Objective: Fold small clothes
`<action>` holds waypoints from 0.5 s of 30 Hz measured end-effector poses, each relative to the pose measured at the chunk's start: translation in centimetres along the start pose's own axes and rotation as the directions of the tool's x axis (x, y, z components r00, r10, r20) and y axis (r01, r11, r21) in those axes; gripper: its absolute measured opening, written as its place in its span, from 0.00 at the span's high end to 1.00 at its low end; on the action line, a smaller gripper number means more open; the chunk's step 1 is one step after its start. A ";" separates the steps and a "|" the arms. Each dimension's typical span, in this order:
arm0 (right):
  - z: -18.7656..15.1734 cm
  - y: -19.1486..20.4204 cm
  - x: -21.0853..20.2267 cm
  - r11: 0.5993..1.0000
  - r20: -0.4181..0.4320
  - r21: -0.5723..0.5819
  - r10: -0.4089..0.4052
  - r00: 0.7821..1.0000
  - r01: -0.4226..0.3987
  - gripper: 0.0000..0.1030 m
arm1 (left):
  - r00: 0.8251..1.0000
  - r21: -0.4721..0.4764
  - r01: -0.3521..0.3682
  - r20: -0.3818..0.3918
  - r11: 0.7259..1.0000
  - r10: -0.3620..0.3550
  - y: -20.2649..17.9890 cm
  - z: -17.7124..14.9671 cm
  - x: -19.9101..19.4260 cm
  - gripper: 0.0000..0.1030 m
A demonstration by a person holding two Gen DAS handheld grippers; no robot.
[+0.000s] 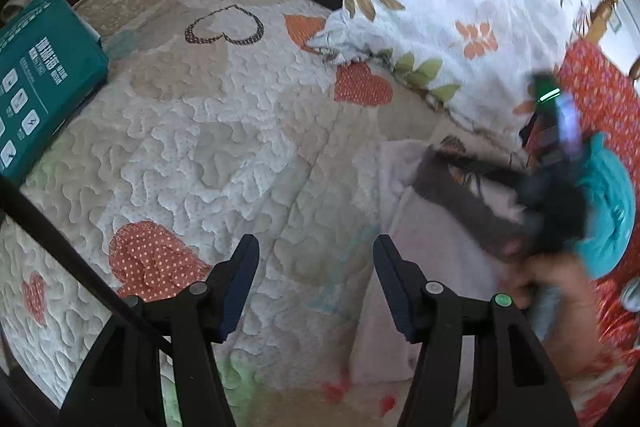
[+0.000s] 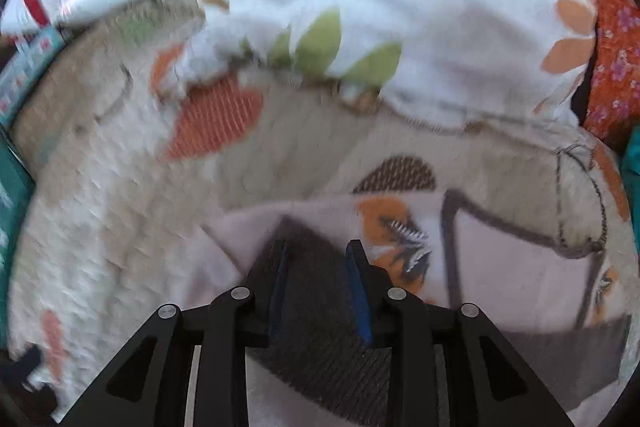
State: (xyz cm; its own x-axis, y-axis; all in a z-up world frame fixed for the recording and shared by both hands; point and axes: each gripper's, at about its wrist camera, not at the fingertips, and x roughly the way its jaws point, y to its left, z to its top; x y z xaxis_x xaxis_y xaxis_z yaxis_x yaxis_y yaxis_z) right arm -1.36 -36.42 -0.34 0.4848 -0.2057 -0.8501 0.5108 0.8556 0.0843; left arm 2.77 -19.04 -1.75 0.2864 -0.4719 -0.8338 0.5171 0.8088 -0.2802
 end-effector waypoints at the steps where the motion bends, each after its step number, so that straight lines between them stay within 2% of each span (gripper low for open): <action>1: -0.4 -0.6 -1.8 1.000 0.030 0.014 0.016 0.999 -0.017 0.58 | 1.000 0.018 0.000 -0.014 1.000 0.001 -0.1 -0.4 0.5 0.43; 3: -1.7 -1.9 -4.7 1.000 0.052 0.018 0.014 0.999 -0.015 0.44 | 0.998 0.062 0.016 -0.056 0.998 -0.012 -0.3 -1.6 1.8 0.41; 7: -6.8 -6.4 -10.1 0.999 0.048 0.044 -0.005 0.999 0.003 0.44 | 0.989 0.150 0.077 -0.139 0.986 -0.056 -1.2 -3.8 3.3 0.41; 10: -12.6 -11.6 -14.0 0.993 0.053 0.113 -0.040 0.998 0.034 0.40 | 0.975 0.260 0.134 -0.207 0.956 -0.080 -2.4 -5.5 4.1 0.41; 13: -18.7 -17.2 -17.2 0.970 0.078 0.235 -0.090 0.993 0.069 0.37 | 0.978 0.337 0.112 -0.206 0.935 -0.043 -3.1 -6.9 4.7 0.41; 14: -20.5 -18.7 -18.0 0.959 0.085 0.272 -0.106 0.991 0.079 0.36 | 0.982 0.355 0.100 -0.188 0.930 -0.034 -3.2 -7.2 4.7 0.45; 15: -22.7 -20.4 -18.6 0.944 0.092 0.318 -0.126 0.988 0.091 0.35 | 0.983 0.367 0.092 -0.183 0.926 -0.026 -3.4 -7.2 4.6 0.66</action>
State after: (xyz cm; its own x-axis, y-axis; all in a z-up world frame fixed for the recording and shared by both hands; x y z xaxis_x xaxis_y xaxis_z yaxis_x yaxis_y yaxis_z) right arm -36.94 -39.29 1.97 0.4796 -0.3548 -0.8026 0.7522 0.6373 0.1678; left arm -3.46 -21.42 -8.09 0.1209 -0.4206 -0.8991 0.8010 0.5763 -0.1619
